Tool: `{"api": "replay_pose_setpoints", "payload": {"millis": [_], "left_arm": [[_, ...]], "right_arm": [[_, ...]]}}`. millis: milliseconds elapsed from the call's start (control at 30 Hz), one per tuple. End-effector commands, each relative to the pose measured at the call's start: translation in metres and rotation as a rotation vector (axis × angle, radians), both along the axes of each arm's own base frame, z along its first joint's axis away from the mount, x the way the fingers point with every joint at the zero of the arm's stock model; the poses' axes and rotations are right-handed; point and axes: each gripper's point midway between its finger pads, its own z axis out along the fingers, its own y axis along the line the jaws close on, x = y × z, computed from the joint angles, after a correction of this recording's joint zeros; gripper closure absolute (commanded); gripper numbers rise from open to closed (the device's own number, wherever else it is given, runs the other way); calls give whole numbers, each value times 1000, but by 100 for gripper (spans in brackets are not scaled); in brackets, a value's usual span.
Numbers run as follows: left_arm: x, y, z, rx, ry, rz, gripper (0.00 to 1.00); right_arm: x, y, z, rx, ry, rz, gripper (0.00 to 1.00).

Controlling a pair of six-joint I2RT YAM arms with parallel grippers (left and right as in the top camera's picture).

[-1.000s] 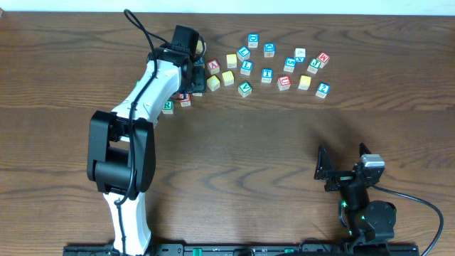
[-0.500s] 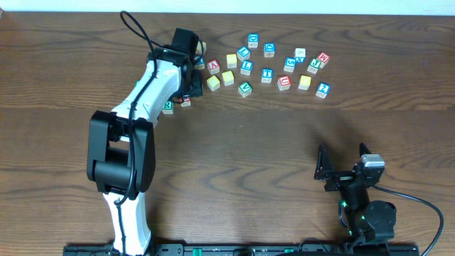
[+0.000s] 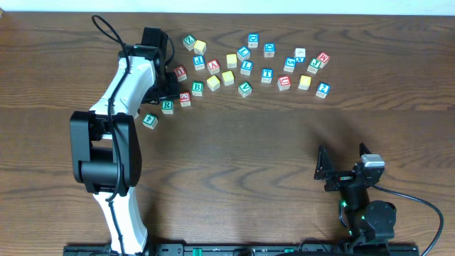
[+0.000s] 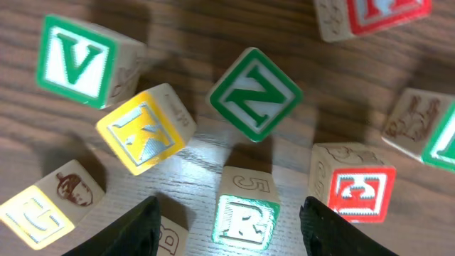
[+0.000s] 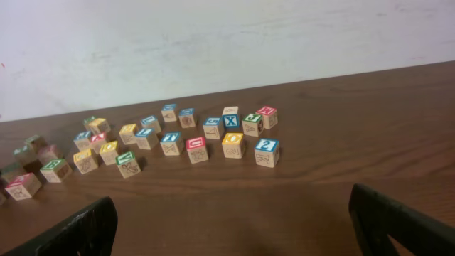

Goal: Spell out ROBOT
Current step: 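Lower the left gripper and grasp the green R block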

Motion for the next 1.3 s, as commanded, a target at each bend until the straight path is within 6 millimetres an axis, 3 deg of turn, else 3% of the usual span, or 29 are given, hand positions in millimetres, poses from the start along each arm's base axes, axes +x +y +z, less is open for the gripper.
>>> {"api": "replay_pose_setpoints", "payload": {"millis": [0,400,833,1267], "left_arm": [[-5,-11,-5,-36,22,-92,38],[-18,-9,-21,-34,60,-91,38],[-17,-9,-24,-35,49,-91,38],[-23,-8,-37,-32,58,-75,48]], "right_arm": [[0,-1,-1,-14,-2,-4,1],[0,-1,-1,-14,-2,-4,1],[0,-1,-1,-14,-2,-4,1],[0,-1,-1,-14,-2,-4,1]]}}
